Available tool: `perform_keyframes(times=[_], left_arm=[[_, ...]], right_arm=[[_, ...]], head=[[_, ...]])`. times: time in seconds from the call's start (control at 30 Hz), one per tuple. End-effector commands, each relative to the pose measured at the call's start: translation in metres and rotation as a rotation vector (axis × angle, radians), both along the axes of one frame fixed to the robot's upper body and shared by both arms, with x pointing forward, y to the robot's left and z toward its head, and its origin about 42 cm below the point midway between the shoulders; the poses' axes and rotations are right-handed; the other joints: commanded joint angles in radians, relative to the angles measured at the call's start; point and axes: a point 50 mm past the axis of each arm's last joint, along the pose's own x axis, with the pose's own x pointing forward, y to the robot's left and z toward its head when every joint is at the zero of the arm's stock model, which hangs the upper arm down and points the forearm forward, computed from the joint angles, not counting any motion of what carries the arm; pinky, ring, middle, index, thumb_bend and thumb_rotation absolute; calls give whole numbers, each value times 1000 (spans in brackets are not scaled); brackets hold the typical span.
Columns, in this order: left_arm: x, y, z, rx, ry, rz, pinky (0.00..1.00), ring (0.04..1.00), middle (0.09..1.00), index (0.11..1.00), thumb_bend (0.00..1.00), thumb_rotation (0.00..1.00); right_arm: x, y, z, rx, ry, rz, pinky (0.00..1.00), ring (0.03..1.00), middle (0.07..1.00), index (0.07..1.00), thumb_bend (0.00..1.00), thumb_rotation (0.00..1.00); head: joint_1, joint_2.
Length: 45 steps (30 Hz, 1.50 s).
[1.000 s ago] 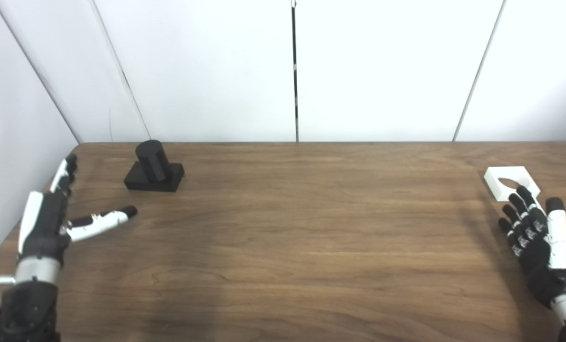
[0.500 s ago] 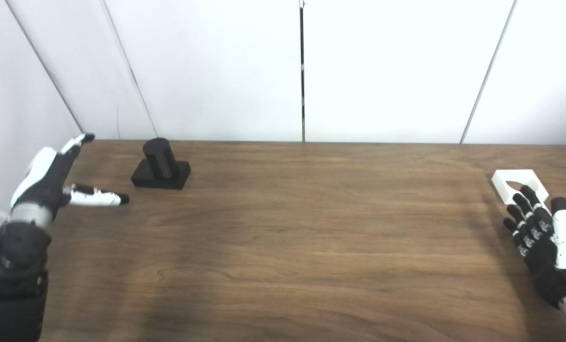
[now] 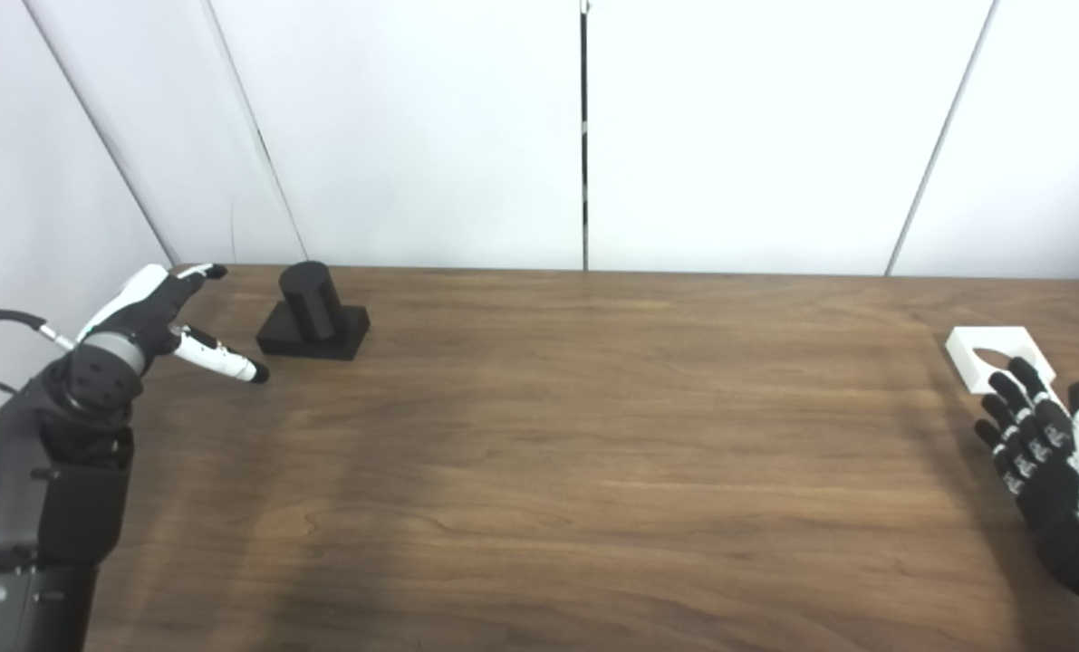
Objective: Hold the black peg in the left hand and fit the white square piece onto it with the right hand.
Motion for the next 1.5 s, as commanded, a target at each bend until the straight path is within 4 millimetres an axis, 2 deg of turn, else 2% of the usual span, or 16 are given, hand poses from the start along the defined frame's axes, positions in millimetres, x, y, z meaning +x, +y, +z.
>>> perform_keyframes(times=[0.0, 0.2, 0.47, 0.67, 0.9, 1.1, 1.47], left_arm=[[11, 9, 42, 35, -86, 7, 984, 1000, 1000, 942, 903, 22], [32, 6, 43, 28, -57, -1, 952, 1000, 1000, 930, 923, 44], [59, -2, 20, -4, 1, 27, 999, 1000, 1000, 931, 923, 29], [74, -2, 15, -32, -15, 40, 1000, 1000, 1000, 921, 972, 23], [84, -5, 15, -3, -5, -14, 998, 1000, 1000, 930, 990, 108], [94, -15, 6, 3, -3, -35, 965, 1000, 1000, 926, 997, 101], [105, -26, -3, 0, 41, -64, 996, 1000, 1000, 925, 990, 75]], right_arm=[[4, -2, 23, -9, -81, 11, 1000, 1000, 978, 1000, 558, 1000], [1, -1, 25, -31, -78, 19, 1000, 1000, 975, 1000, 542, 1000], [-6, -2, 25, -27, -79, 13, 1000, 1000, 959, 1000, 540, 1000], [-12, -5, 27, -58, -73, -1, 1000, 1000, 957, 1000, 562, 1000], [-19, -4, 24, -62, -65, 10, 1000, 1000, 953, 1000, 565, 1000], [-26, -9, 25, -76, -63, -7, 1000, 1000, 954, 1000, 564, 1000], [-27, -6, 27, -76, -68, 2, 1000, 1000, 931, 1000, 570, 1000]], head=[[0, 2], [1, 2], [-5, -2], [-8, -4], [-10, -8], [-17, -9], [-22, -10]])
